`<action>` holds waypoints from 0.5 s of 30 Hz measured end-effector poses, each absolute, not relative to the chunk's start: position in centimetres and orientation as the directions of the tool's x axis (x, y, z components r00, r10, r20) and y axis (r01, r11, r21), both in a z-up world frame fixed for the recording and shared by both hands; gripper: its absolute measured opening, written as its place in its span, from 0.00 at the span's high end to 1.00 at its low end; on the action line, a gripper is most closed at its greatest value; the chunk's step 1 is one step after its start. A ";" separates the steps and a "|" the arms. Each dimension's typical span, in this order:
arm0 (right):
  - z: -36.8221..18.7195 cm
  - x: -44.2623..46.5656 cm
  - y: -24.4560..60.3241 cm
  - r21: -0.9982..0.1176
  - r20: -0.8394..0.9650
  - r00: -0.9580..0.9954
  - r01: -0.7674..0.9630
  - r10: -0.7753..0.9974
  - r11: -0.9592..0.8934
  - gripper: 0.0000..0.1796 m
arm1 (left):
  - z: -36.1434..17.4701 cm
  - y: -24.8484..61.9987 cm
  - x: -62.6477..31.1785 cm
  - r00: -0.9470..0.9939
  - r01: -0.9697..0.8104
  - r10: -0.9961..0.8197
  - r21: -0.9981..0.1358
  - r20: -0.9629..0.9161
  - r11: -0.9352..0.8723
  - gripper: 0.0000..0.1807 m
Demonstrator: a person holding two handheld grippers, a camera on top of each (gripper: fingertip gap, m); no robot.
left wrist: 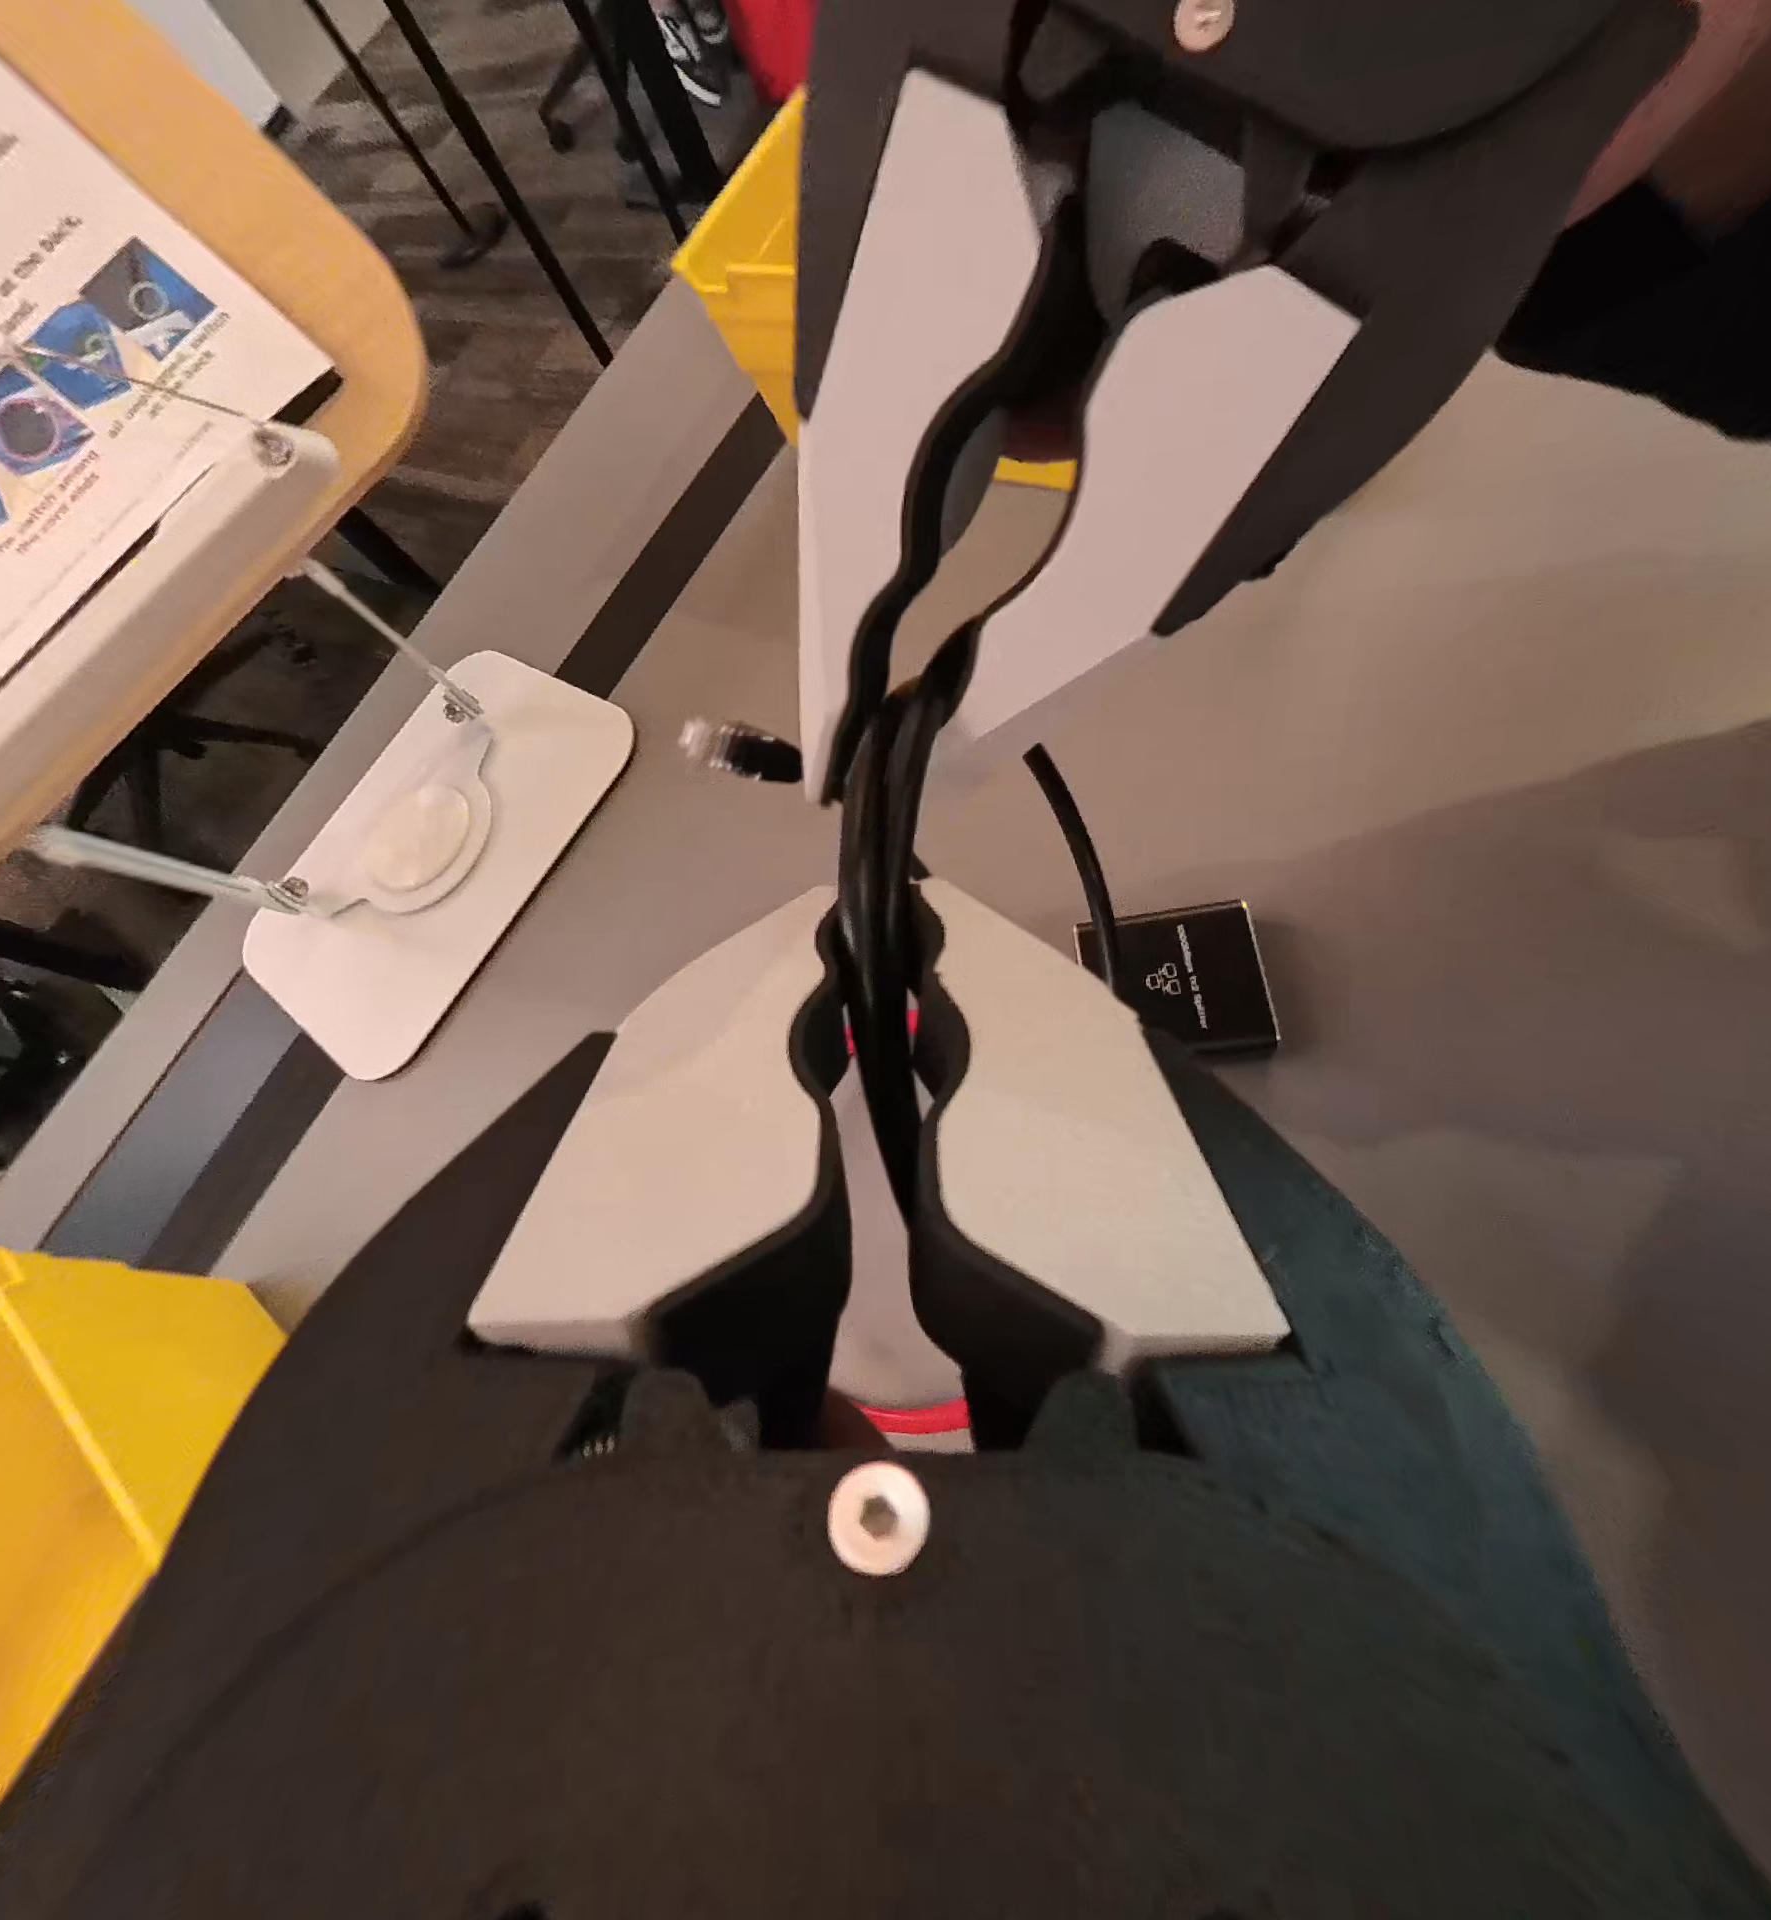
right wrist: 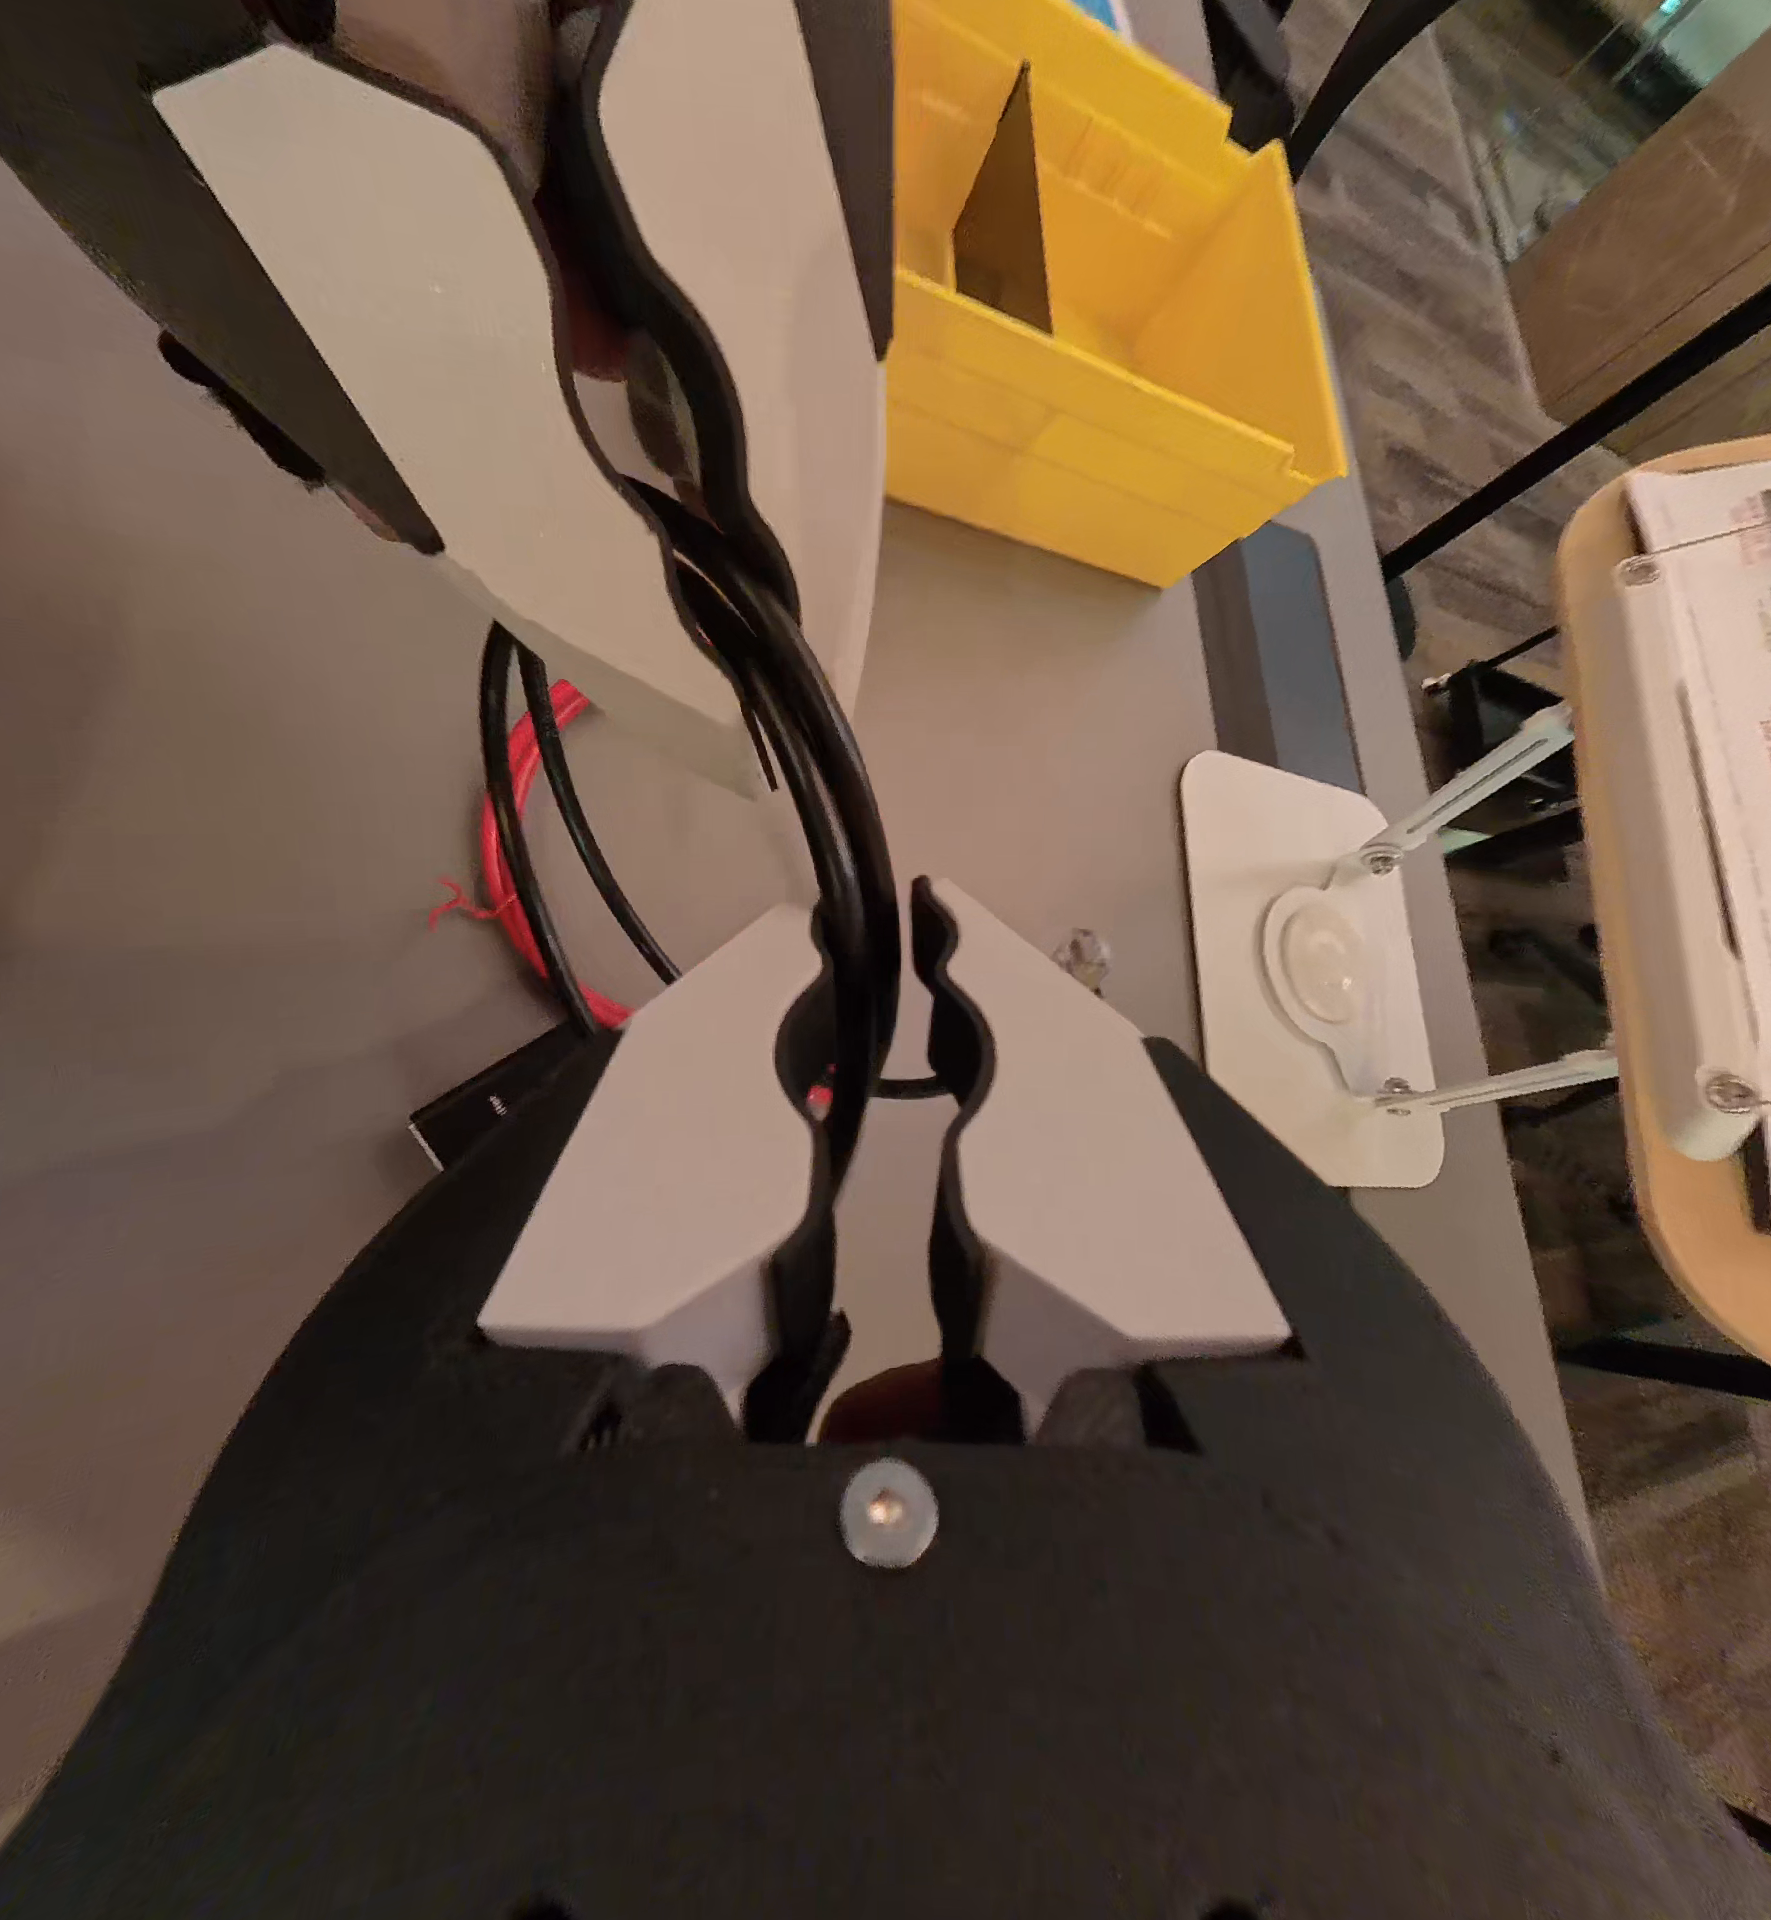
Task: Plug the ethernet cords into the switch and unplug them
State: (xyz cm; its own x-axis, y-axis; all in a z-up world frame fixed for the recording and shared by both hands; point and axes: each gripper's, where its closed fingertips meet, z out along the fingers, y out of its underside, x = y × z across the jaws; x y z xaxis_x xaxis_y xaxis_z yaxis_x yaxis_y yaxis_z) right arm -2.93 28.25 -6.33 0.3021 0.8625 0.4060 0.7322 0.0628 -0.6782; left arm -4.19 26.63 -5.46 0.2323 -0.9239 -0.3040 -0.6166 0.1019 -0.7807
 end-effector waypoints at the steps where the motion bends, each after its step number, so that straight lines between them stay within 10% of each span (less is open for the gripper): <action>1: -5.9 -2.9 28.4 -0.688 0.417 0.312 0.723 0.853 0.072 0.91 | -5.2 26.7 -4.5 0.254 -0.597 -0.923 -0.798 -0.291 0.087 0.96; 15: -3.1 -2.5 28.8 -0.884 0.157 0.447 0.461 0.881 -0.077 0.72 | -1.3 26.2 -9.7 0.417 -0.183 -0.909 -0.979 0.010 -0.095 0.98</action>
